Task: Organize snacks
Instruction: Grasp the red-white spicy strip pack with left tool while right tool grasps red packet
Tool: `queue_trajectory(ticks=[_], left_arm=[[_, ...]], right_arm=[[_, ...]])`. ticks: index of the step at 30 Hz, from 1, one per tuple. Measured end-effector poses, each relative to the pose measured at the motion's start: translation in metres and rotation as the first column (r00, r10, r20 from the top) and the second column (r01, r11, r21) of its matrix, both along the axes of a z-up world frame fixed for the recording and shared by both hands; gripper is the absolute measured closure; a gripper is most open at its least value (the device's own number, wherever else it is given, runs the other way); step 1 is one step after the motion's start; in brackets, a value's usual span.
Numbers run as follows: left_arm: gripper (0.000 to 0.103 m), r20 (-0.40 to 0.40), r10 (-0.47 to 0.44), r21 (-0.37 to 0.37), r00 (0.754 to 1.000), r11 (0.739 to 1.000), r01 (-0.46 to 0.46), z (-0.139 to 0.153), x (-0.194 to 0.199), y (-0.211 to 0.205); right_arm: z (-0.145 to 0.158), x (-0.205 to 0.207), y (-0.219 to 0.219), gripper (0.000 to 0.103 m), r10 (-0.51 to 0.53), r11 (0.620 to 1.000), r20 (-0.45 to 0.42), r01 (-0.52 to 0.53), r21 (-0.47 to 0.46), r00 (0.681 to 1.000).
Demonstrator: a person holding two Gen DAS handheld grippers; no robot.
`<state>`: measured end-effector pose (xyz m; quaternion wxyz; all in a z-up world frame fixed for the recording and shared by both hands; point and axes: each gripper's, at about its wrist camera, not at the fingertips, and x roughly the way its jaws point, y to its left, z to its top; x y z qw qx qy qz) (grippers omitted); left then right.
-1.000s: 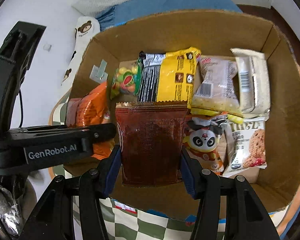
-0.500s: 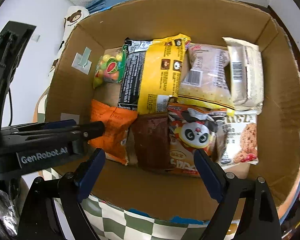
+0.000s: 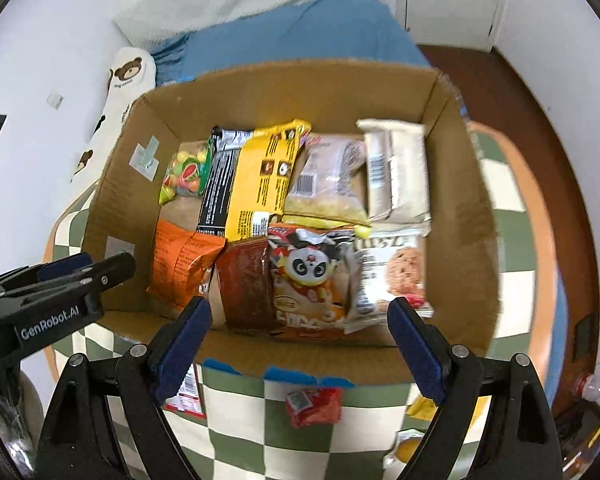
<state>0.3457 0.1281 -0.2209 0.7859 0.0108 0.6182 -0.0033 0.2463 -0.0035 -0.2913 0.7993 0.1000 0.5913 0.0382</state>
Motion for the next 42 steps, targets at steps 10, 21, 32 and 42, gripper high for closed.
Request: queue_trajectory(ticks=[10,21,32,42], left_arm=[[0.046,0.172,-0.033,0.027,0.985,0.999,0.028,0.049,-0.047,-0.020],[0.046,0.228,0.014,-0.003,0.974,1.000,-0.014,0.068,-0.081,-0.029],[0.046,0.047,0.073,0.017,0.996,0.997,-0.074,-0.012,-0.101,0.017],[0.046,-0.214,0.035,-0.036,0.976,0.998,-0.044,-0.125,-0.091,0.042]], right_arm=[[0.046,-0.042,-0.017,0.011,-0.043,0.999,0.115,0.045,-0.016,0.992],[0.080,-0.080,-0.032,0.011,-0.020,0.999,0.221,0.028,-0.032,0.975],[-0.001,-0.107,-0.040,0.040,-0.092,0.985,0.053,0.083,0.150,0.994],[-0.124,-0.107,-0.029,0.042,-0.267,0.910,-0.219,0.321,0.264,0.938]])
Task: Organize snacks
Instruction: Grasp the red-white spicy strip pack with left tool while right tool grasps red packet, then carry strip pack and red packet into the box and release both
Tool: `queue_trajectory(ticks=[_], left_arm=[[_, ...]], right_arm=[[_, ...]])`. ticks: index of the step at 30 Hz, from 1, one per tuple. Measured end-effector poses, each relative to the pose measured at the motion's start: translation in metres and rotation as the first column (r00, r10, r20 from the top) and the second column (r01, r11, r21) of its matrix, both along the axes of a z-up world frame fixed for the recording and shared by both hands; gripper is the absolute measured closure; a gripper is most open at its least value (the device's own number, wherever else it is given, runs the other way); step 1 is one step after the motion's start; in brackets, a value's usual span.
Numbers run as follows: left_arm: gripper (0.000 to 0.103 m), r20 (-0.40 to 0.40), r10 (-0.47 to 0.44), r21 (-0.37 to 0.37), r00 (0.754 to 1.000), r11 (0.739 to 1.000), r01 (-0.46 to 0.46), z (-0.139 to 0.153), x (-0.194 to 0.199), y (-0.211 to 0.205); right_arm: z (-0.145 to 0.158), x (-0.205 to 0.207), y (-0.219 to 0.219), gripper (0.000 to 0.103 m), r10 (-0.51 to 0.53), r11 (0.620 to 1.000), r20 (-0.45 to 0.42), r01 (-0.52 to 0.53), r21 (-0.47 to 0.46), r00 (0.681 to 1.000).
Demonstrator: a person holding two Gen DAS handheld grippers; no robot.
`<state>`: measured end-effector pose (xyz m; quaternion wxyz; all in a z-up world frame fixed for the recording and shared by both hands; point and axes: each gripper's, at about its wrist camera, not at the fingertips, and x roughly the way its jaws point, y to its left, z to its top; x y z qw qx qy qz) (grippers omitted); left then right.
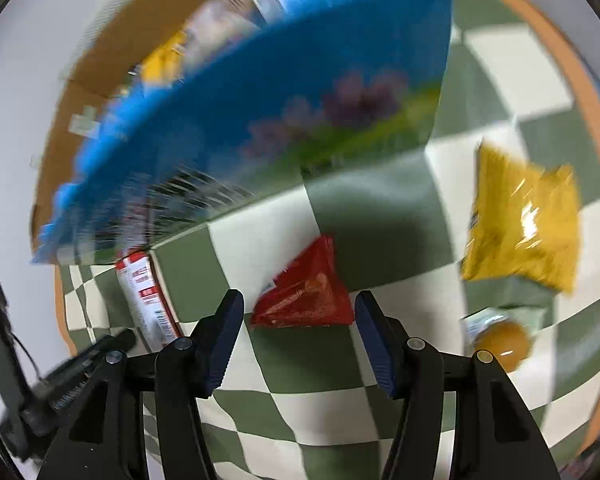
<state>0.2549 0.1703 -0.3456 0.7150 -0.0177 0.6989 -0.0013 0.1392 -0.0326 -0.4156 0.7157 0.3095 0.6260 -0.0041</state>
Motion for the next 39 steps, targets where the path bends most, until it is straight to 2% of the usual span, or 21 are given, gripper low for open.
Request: queue_trajectory(ticks=[3,5,8,9,12,19,23,27,31,35,39], left_arm=[[0.046,-0.026,-0.014,-0.009,1.000,1.000,0.014,-0.022,0.003,-0.003],[0.046,-0.016,-0.025,-0.010,1.000,1.000,0.025,-0.028,0.004,-0.006],[0.048,0.015,-0.047,-0.004,0.999,0.999,0.047,-0.029,0.001,-0.011],[0.055,0.024,-0.053,-0.005,0.998,0.999,0.054,-0.028,-0.001,-0.012],[0.057,0.038,-0.057,0.019,0.998,0.998,0.057,-0.027,-0.016,-0.014],[0.057,-0.060,-0.007,-0.009,0.998,1.000,0.007,-0.041,-0.093,-0.015],[0.054,-0.092,0.007,-0.015,0.996,1.000,-0.009,-0.054,-0.108,-0.020],[0.052,-0.114,0.011,-0.003,0.993,1.000,-0.011,-0.065,-0.102,-0.022],[0.054,-0.100,0.030,0.007,0.994,1.000,-0.030,-0.066,-0.103,-0.024],[0.058,-0.082,0.029,0.021,0.996,0.999,-0.027,-0.061,-0.109,-0.027],[0.060,-0.068,0.036,-0.004,0.997,0.999,-0.036,-0.048,-0.117,-0.024]], right_arm=[[-0.015,0.001,0.003,0.042,-0.043,0.999,-0.019,0.043,0.026,0.999],[-0.021,0.002,0.007,0.042,-0.053,0.998,-0.024,0.054,0.019,0.998],[-0.027,0.002,0.013,0.049,-0.051,0.999,-0.032,0.052,0.004,0.998],[-0.026,0.001,0.016,0.050,-0.040,0.999,-0.027,0.039,-0.007,0.999],[-0.021,-0.007,0.026,0.051,0.015,0.999,-0.021,-0.016,-0.039,1.000],[-0.026,-0.054,0.050,0.052,0.205,0.974,-0.078,-0.211,-0.078,0.976],[-0.034,-0.078,0.059,0.052,0.278,0.953,-0.104,-0.288,-0.097,0.955],[-0.040,-0.080,0.065,0.051,0.294,0.948,-0.112,-0.305,-0.093,0.949],[-0.046,-0.078,0.080,0.049,0.317,0.940,-0.121,-0.328,-0.094,0.941],[-0.050,-0.079,0.085,0.051,0.315,0.940,-0.115,-0.326,-0.097,0.942],[-0.042,-0.087,0.070,0.054,0.304,0.947,-0.082,-0.310,-0.084,0.949]])
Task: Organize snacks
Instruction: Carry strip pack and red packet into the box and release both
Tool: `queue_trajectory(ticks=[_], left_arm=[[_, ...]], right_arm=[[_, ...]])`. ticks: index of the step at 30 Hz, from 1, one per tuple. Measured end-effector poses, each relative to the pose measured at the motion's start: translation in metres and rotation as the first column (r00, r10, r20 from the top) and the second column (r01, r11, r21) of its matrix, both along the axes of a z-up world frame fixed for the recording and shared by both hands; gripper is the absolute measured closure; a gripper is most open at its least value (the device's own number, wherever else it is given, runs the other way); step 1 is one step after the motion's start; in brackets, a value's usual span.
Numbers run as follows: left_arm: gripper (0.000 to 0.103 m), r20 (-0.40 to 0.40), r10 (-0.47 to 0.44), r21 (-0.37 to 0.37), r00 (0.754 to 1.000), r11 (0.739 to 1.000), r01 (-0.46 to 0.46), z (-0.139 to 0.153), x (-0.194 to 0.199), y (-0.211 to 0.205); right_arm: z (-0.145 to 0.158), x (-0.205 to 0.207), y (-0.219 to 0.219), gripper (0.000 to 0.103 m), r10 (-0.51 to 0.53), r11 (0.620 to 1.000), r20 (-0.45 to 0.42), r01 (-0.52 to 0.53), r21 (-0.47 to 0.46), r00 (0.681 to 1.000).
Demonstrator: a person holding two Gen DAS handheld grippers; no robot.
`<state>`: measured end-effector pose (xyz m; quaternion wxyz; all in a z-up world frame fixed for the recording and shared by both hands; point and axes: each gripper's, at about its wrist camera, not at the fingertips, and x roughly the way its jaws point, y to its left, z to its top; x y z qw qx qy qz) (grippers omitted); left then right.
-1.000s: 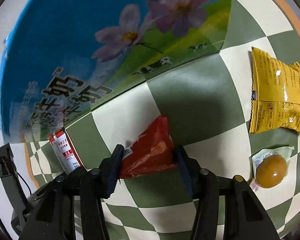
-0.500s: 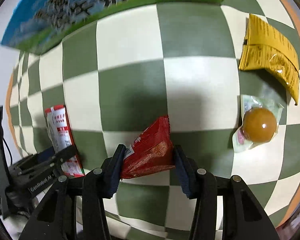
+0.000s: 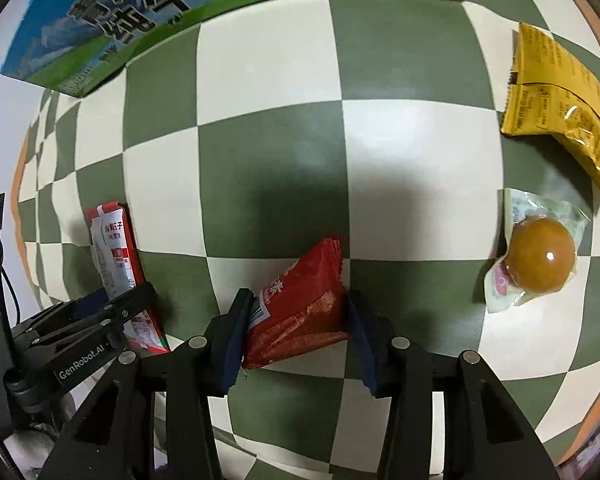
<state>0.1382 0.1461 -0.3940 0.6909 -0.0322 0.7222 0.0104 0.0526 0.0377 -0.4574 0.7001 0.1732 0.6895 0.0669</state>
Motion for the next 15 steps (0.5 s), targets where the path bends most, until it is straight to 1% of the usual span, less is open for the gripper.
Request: queue_trajectory(ticks=[1,4,6,7,9,11,12,13,15], left_arm=[[0.061,0.015,-0.005,-0.004,1.000,1.000,0.005,0.008,-0.002,0.001],[0.061,0.053,-0.015,-0.033,0.998,0.999,0.017,0.033,-0.004,-0.002],[0.061,0.090,-0.021,-0.066,0.996,0.997,0.027,0.058,-0.001,-0.007],[0.061,0.118,-0.027,-0.092,0.993,0.995,0.038,0.076,0.002,-0.011],[0.061,0.165,-0.038,-0.124,0.985,0.990,0.059,0.104,0.011,-0.018],[0.061,0.214,-0.067,-0.151,0.975,0.983,0.101,0.138,0.029,-0.028],[0.061,0.226,-0.075,-0.166,0.971,0.980,0.114,0.150,0.052,-0.029],[0.061,0.245,-0.078,-0.186,0.966,0.974,0.126,0.167,0.066,-0.032],[0.061,0.277,-0.092,-0.189,0.957,0.971,0.148,0.183,0.088,-0.035]], right_arm=[[0.005,-0.002,-0.012,0.054,-0.006,1.000,0.008,0.006,0.006,1.000],[0.022,-0.002,-0.021,0.055,-0.020,0.999,0.039,0.019,0.027,0.999],[0.041,-0.001,-0.026,0.055,-0.026,0.999,0.076,0.023,0.047,0.997],[0.047,-0.001,-0.031,0.055,-0.029,0.998,0.093,0.024,0.054,0.995],[0.069,0.002,-0.037,0.055,-0.039,0.997,0.135,0.029,0.078,0.990],[0.094,0.008,-0.042,0.055,-0.055,0.994,0.179,0.036,0.104,0.982],[0.108,0.013,-0.048,0.055,-0.063,0.992,0.205,0.039,0.117,0.977],[0.122,0.019,-0.053,0.055,-0.071,0.991,0.232,0.042,0.127,0.970],[0.148,0.029,-0.059,0.055,-0.087,0.988,0.282,0.046,0.148,0.955]])
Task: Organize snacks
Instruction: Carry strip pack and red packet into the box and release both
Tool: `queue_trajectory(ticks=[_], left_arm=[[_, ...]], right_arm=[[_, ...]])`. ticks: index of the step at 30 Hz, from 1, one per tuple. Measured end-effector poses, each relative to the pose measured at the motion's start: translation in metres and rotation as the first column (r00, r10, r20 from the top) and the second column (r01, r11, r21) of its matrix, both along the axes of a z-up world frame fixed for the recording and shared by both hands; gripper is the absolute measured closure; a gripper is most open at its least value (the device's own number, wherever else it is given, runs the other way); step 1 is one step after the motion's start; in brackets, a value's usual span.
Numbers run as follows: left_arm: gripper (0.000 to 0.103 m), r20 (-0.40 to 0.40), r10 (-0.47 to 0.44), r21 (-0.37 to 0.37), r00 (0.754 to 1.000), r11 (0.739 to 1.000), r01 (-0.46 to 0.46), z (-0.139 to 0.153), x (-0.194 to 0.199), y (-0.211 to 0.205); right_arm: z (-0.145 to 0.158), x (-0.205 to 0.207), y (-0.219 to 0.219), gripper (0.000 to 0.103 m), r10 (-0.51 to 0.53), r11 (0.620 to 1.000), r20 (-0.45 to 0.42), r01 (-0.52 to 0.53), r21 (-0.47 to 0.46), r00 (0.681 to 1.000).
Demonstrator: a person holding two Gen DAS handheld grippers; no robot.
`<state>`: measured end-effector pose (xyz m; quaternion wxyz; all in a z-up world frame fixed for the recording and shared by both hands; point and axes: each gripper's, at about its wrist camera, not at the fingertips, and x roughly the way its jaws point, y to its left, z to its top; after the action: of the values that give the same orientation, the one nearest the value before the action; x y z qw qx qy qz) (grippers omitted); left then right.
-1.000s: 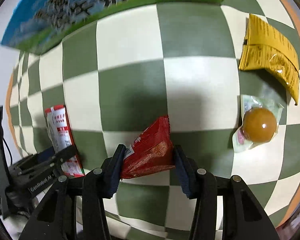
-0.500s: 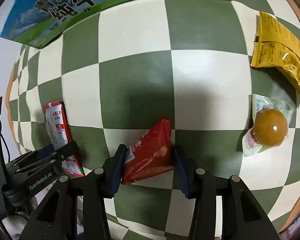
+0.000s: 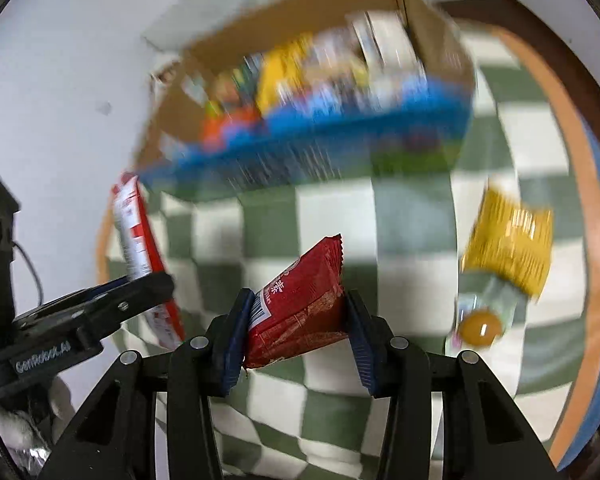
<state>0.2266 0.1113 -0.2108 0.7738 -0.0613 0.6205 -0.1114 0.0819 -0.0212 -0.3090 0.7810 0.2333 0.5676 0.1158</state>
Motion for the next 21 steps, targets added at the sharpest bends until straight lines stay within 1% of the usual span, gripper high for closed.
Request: queue_trajectory(ticks=[1,3,4,6,7,9,11,14,16,19,20,21], left_arm=[[0.061,0.022,-0.008,0.009,1.000,1.000,0.008,0.014,0.016,-0.002],[0.061,0.048,-0.022,0.040,0.999,0.999,0.020,0.025,0.041,-0.007],[0.061,0.058,-0.027,0.071,0.998,0.997,0.022,0.029,0.059,-0.008],[0.061,0.067,-0.024,0.117,0.997,0.993,0.016,0.034,0.087,-0.010],[0.061,0.061,-0.024,0.155,0.998,0.988,0.014,0.034,0.107,-0.012],[0.061,0.055,-0.022,0.199,0.998,0.980,0.010,0.028,0.132,-0.011],[0.061,0.028,-0.021,0.254,0.999,0.967,0.013,0.017,0.159,-0.008],[0.061,-0.022,-0.011,0.310,1.000,0.950,0.017,-0.007,0.186,-0.001],[0.059,-0.055,0.008,0.340,0.998,0.940,0.011,-0.029,0.199,0.005],[0.057,-0.093,0.036,0.352,0.995,0.936,-0.001,-0.050,0.210,0.012],[0.056,-0.099,0.055,0.352,0.994,0.936,-0.017,-0.055,0.213,0.016],[0.044,-0.102,0.067,0.350,0.992,0.936,-0.028,-0.058,0.215,0.019]], right_arm=[[0.012,0.008,-0.004,0.055,-0.006,1.000,0.024,0.006,0.008,1.000],[0.034,0.030,-0.007,0.055,-0.016,1.000,0.070,0.016,0.004,0.997],[0.043,0.041,-0.008,0.055,-0.023,1.000,0.091,0.023,-0.006,0.996],[0.060,0.067,-0.011,0.055,-0.033,0.999,0.127,0.039,-0.038,0.991],[0.063,0.079,-0.015,0.055,-0.037,0.998,0.136,0.045,-0.052,0.990],[0.067,0.103,-0.019,0.055,-0.042,0.995,0.138,0.053,-0.082,0.990],[0.060,0.129,-0.022,0.055,-0.042,0.992,0.116,0.055,-0.110,0.992],[0.041,0.157,-0.026,0.055,-0.044,0.990,0.060,0.052,-0.133,0.997],[0.023,0.170,-0.026,0.055,-0.046,0.987,0.023,0.049,-0.150,0.999],[-0.002,0.185,-0.025,0.054,-0.045,0.987,-0.032,0.040,-0.153,0.998],[-0.010,0.189,-0.024,0.054,-0.044,0.988,-0.051,0.036,-0.151,0.998],[-0.018,0.192,-0.024,0.050,-0.040,0.988,-0.079,0.028,-0.149,0.996]])
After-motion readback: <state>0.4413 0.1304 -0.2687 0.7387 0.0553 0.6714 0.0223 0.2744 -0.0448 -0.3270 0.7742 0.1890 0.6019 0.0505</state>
